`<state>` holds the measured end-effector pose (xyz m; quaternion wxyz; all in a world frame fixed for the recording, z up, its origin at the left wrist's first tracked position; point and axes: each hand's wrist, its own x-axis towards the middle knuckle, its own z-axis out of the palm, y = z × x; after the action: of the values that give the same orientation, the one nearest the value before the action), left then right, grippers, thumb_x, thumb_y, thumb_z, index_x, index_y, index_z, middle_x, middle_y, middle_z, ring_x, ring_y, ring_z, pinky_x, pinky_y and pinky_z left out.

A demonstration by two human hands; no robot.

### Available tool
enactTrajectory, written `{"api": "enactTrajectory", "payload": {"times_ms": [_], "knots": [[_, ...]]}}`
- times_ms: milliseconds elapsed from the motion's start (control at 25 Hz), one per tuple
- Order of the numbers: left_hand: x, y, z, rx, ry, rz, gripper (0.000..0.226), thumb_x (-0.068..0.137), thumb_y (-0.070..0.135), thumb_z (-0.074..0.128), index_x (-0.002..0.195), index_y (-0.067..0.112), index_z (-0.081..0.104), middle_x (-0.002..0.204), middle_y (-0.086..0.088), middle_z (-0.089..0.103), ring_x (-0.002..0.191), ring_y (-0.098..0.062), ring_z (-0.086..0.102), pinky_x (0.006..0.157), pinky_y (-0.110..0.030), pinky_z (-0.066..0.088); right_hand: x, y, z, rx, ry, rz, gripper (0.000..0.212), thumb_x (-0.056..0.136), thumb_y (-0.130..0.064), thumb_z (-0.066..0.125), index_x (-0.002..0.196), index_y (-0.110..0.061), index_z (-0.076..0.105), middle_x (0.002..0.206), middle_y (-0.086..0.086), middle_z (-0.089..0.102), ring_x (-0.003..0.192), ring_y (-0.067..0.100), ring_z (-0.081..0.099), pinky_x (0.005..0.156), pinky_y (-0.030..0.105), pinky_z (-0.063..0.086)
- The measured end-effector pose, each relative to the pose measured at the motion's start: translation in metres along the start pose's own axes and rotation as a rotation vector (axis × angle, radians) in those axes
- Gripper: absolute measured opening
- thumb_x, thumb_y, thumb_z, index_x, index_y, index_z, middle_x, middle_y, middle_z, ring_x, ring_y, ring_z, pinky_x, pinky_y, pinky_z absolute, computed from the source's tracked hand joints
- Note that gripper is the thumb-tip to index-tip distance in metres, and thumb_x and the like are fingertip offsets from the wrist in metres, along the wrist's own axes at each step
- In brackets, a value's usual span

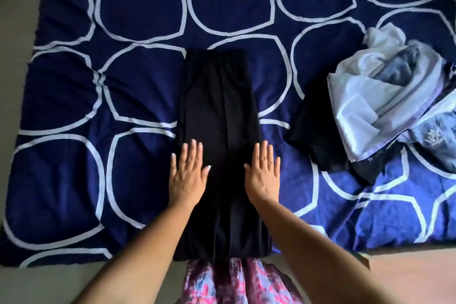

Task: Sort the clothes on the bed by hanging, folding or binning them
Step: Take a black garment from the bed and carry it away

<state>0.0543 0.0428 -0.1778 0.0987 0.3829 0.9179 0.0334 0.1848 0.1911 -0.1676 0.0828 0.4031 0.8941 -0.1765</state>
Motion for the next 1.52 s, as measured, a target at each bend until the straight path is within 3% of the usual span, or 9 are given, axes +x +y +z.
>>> {"api": "enactTrajectory", "payload": {"times_ms": [160,360,560,680,800,960,1160,1360,1520], "knots": [[-0.042,0.006,0.02,0.035,-0.078,0.409,0.071,0.09,0.048,0.03,0.152,0.017,0.013,0.157,0.001,0.017,0.141,-0.02,0.033,0.113,-0.041,0.02,-0.04,-0.006,0.022,-0.105,-0.089,-0.336,0.065,0.088,-0.045,0.036,0.145,-0.014,0.037,0.154,0.003,0.03,0.142,0.018,0.027,0.114,0.039,0.015],[-0.102,-0.033,0.026,0.073,-0.048,0.113,0.063,0.09,0.046,0.035,0.146,0.017,0.033,0.15,-0.002,0.041,0.135,-0.025,0.042,0.107,-0.046,0.036,-0.092,0.062,0.029,-0.162,-0.087,-0.076,0.066,0.09,-0.048,0.029,0.148,-0.015,0.031,0.154,-0.001,0.028,0.142,0.019,0.026,0.114,0.04,0.012],[-0.146,-0.024,0.005,-0.314,0.049,-0.265,0.031,0.078,0.025,0.075,0.104,0.013,0.065,0.096,-0.009,0.065,0.085,-0.034,0.063,0.068,-0.042,0.051,-0.138,0.059,0.012,0.07,0.037,0.132,0.042,0.086,-0.033,0.043,0.113,-0.008,0.063,0.109,0.012,0.062,0.1,0.035,0.056,0.083,0.042,0.045],[-0.156,-0.01,-0.003,-0.609,-0.204,-0.522,0.025,0.084,0.029,0.071,0.102,0.013,0.065,0.092,-0.004,0.067,0.09,-0.029,0.063,0.075,-0.037,0.047,-0.155,0.038,0.014,0.453,-0.127,0.415,0.021,0.09,-0.021,0.057,0.104,-0.006,0.063,0.101,0.017,0.065,0.1,0.037,0.058,0.079,0.036,0.041],[-0.149,-0.001,-0.003,-0.637,-0.225,-0.678,0.04,0.082,0.031,0.073,0.112,0.009,0.061,0.102,-0.003,0.068,0.101,-0.025,0.061,0.082,-0.034,0.042,-0.159,0.024,0.017,0.653,-0.207,0.7,0.036,0.088,-0.024,0.066,0.118,-0.007,0.055,0.114,0.015,0.064,0.111,0.033,0.057,0.087,0.032,0.041],[-0.134,-0.001,-0.005,-0.678,-0.348,-0.751,0.028,0.083,0.031,0.072,0.101,0.009,0.066,0.098,-0.008,0.071,0.099,-0.028,0.062,0.08,-0.031,0.043,-0.155,0.023,0.021,0.634,-0.243,0.718,0.032,0.084,-0.018,0.071,0.11,-0.004,0.061,0.11,0.014,0.065,0.107,0.03,0.058,0.085,0.03,0.042],[-0.149,-0.005,-0.006,-0.66,-0.127,-0.821,0.035,0.082,0.029,0.073,0.105,0.005,0.061,0.113,-0.019,0.059,0.108,-0.037,0.055,0.089,-0.04,0.042,-0.174,0.035,0.032,0.875,-0.155,0.766,0.018,0.091,-0.02,0.059,0.105,-0.007,0.06,0.1,0.01,0.064,0.099,0.03,0.06,0.091,0.041,0.047],[-0.152,-0.013,0.003,-0.626,-0.343,-0.834,0.035,0.081,0.036,0.073,0.103,0.01,0.062,0.111,-0.014,0.065,0.102,-0.035,0.06,0.085,-0.038,0.046,-0.174,0.047,0.023,1.01,-0.13,0.75,0.011,0.095,-0.017,0.054,0.089,-0.009,0.058,0.084,0.01,0.06,0.079,0.022,0.053,0.075,0.037,0.045],[-0.162,-0.02,0.001,-0.728,-0.275,-0.816,0.03,0.086,0.031,0.068,0.1,0.005,0.063,0.102,-0.016,0.069,0.1,-0.034,0.061,0.082,-0.035,0.043,-0.175,0.053,0.023,0.814,-0.344,0.573,0.022,0.081,-0.023,0.074,0.092,-0.007,0.062,0.09,0.012,0.068,0.081,0.023,0.061,0.078,0.04,0.05]]}}
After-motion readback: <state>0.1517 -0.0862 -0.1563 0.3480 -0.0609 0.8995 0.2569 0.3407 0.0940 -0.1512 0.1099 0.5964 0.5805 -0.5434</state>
